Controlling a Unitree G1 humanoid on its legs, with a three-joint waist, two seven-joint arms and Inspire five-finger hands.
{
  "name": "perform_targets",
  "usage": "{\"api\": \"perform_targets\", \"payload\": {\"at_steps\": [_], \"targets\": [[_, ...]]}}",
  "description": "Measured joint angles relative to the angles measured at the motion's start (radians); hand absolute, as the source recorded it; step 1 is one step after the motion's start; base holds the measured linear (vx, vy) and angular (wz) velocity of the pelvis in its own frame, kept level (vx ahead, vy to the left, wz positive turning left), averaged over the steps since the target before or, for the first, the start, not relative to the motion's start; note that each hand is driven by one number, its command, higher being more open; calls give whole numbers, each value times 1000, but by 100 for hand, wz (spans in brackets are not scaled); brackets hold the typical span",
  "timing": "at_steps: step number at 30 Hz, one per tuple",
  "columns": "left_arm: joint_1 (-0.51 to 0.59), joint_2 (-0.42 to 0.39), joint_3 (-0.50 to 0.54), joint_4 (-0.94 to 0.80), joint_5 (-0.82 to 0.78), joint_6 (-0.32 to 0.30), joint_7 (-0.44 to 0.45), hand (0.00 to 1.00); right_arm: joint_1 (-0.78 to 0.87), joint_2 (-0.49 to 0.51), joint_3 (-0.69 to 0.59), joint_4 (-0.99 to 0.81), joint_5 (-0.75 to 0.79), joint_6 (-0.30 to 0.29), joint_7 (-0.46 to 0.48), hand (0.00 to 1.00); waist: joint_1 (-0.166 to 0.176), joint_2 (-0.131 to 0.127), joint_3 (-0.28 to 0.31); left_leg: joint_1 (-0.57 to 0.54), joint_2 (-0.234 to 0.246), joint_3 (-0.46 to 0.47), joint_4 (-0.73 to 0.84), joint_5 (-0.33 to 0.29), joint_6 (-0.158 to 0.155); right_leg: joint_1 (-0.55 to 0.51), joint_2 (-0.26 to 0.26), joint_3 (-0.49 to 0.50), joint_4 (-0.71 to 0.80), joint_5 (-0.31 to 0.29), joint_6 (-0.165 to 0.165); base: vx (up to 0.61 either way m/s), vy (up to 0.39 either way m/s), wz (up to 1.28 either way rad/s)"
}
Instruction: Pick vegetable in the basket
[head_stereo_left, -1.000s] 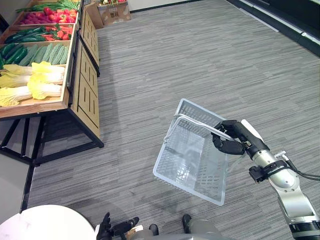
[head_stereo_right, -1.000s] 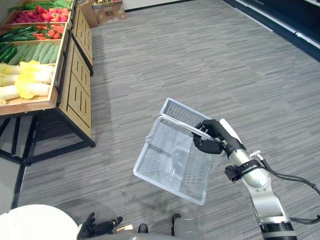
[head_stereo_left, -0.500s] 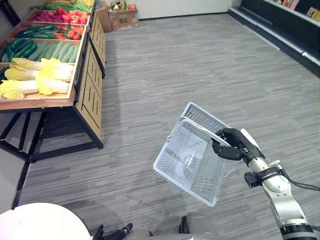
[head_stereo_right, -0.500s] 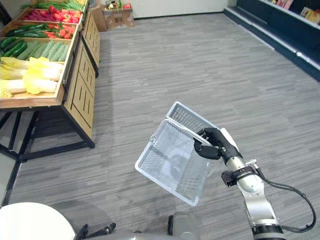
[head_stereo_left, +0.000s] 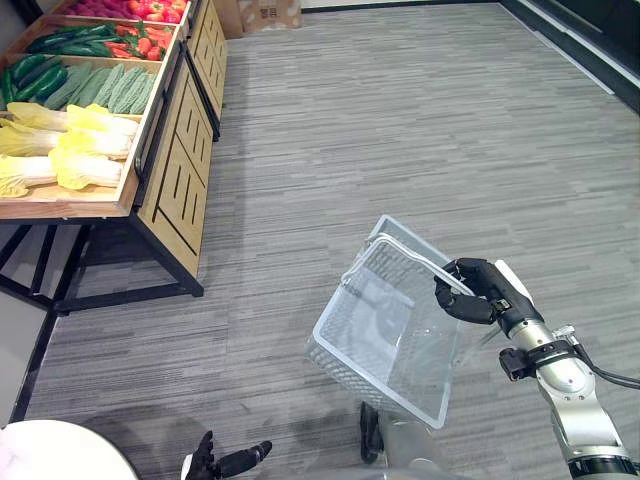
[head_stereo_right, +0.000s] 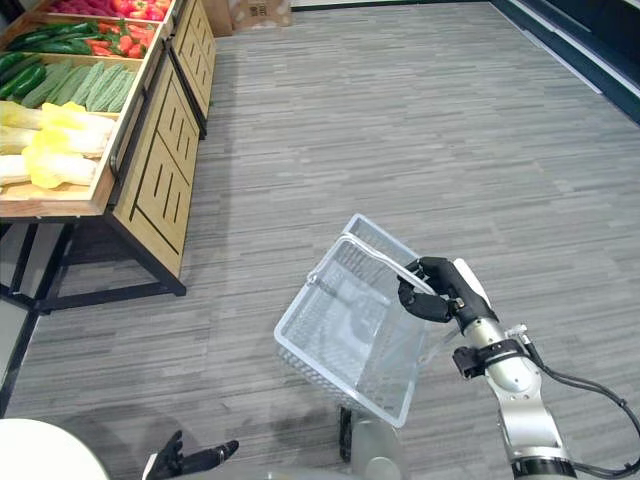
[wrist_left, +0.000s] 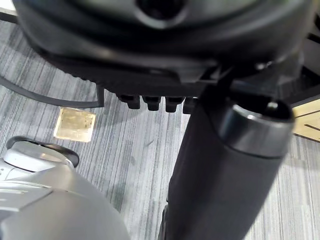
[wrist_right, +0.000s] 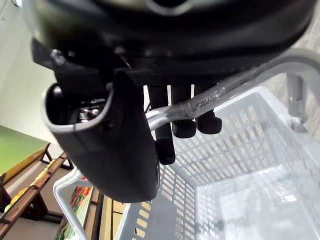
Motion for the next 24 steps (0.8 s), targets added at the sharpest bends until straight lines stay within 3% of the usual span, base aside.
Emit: {"api": "perform_targets", "payload": {"at_steps": [2,3,4,5,6,8,11,12,14,16,17,20,22,24], "targets": [[12,-2,0,0,-3,0,-3,100,1,1,2,0,0,1,1,0,3,6,-3,-96,12,14,239,96,-22,71,21,-7,-59,-6,-9,349,-215,2],[23,-6,3,-2,-13,-4,-2,100,2,4,4,0,0,2,0,0,10,12,-3,-176,35,41,408,216,-17,132,43,-5,-101,-15,-24,305,-141,-11],[29,-12,5,-12,-33,-11,1,100,6,11,4,0,-1,3,-5,0,20,10,0,-246,55,58,572,194,1,188,59,1,-130,-30,-65,311,-120,-14],[31,-12,3,-20,-42,-14,0,100,7,18,4,0,-1,4,-7,0,24,11,0,-274,52,64,626,167,12,217,62,5,-138,-40,-80,327,-80,-19],[38,-12,3,-46,-42,-24,1,100,9,34,6,0,-1,7,-7,0,31,-4,6,-314,32,83,664,128,24,271,61,16,-159,-53,-93,330,-56,-37],[40,-13,0,-72,-40,-33,0,100,9,42,8,-4,0,5,-7,0,52,-13,9,-353,-8,123,591,72,46,334,53,52,-186,-63,-87,367,-13,-51],[40,-12,1,-82,-40,-33,1,100,8,43,16,-11,0,5,-10,0,58,-26,16,-391,-71,209,270,45,64,410,15,88,-217,-92,-49,373,80,-34],[39,-12,0,-82,-40,-33,1,100,12,41,16,-11,0,5,-15,0,53,-28,17,-397,-91,237,100,80,62,431,0,92,-222,-113,-28,380,139,-10],[41,-12,0,-70,-39,-32,1,100,43,36,13,-10,0,5,-30,0,46,-16,11,-392,-103,253,-181,212,54,476,-6,92,-221,-168,-2,446,180,-2],[47,-12,2,-58,-39,-33,6,100,77,45,16,1,0,5,-38,0,54,-15,6,-347,-107,269,-253,401,71,520,-13,110,-219,-203,21,437,179,-7],[47,-11,9,-52,-40,-39,11,100,84,59,32,21,0,6,-36,0,53,-43,-3,-341,-137,277,-246,401,88,523,-37,136,-219,-206,26,466,165,2],[45,-8,12,-61,-40,-59,13,100,82,54,51,49,-1,6,-18,0,72,-48,1,-381,-141,311,-74,316,147,540,-57,245,-205,-142,78,429,163,-9],[50,-8,11,-59,-40,-59,12,100,77,47,70,49,-1,-2,0,0,72,-36,-8,-359,-128,327,-25,263,161,565,-55,259,-194,-75,76,282,105,-21],[53,-7,10,-59,-40,-59,9,100,74,44,71,41,0,-24,0,0,71,-40,-17,-335,-132,327,-41,229,150,554,-55,256,-153,-61,78,206,81,-7]]}}
